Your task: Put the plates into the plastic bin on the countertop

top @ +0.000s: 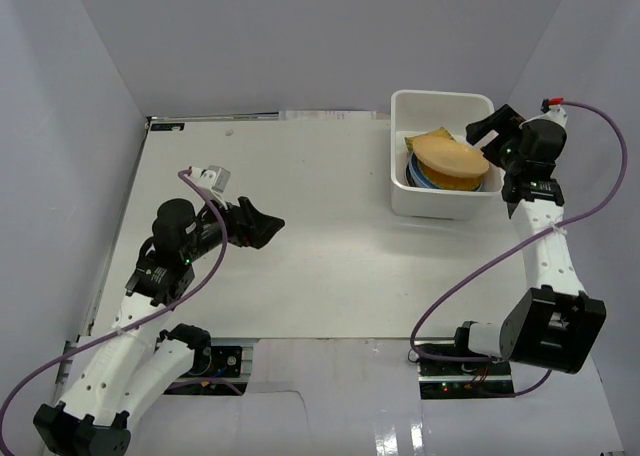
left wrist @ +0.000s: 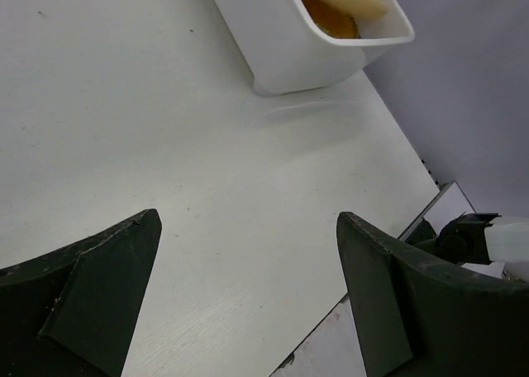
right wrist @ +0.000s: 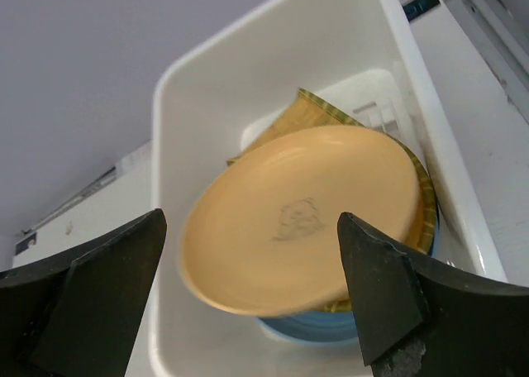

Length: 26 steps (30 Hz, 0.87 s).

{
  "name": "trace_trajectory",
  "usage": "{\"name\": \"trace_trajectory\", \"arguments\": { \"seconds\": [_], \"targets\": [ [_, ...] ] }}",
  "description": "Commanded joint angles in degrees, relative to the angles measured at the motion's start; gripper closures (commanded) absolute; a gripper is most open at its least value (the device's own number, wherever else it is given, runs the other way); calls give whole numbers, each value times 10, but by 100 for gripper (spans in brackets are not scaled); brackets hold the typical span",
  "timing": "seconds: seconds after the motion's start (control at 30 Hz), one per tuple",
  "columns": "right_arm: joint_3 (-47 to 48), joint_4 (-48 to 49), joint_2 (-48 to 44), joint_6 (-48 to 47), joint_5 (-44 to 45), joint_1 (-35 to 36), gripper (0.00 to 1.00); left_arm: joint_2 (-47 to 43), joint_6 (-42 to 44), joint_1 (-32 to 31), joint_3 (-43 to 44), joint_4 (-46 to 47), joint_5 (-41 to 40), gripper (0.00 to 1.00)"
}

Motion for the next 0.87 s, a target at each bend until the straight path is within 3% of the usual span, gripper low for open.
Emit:
{"name": "trace_trajectory", "arguments": {
  "seconds": [0.0, 0.17, 0.4, 0.53, 0.67, 0.83],
  "targets": [
    [65, -9, -78, -3, -26, 8, 10, -6, 3, -2, 47, 6, 30, 2],
    [-2, -28, -185, 3, -57, 27, 10, -15, -26, -3, 96, 16, 49, 2],
    [-106, -63, -377, 42, -172, 38, 10, -40, -69, -2, 172, -4, 49, 2],
    [-29, -111, -423, 14, -214, 39, 10, -53, -70, -2, 238, -17, 22, 2],
    [176, -196, -414, -45, -179, 51, 10, -58, -56, -2, 292, 4, -16, 2],
    [152, -185, -459, -65, -172, 63, 10, -68, -48, -3, 298, 9, -20, 2]
  ]
}}
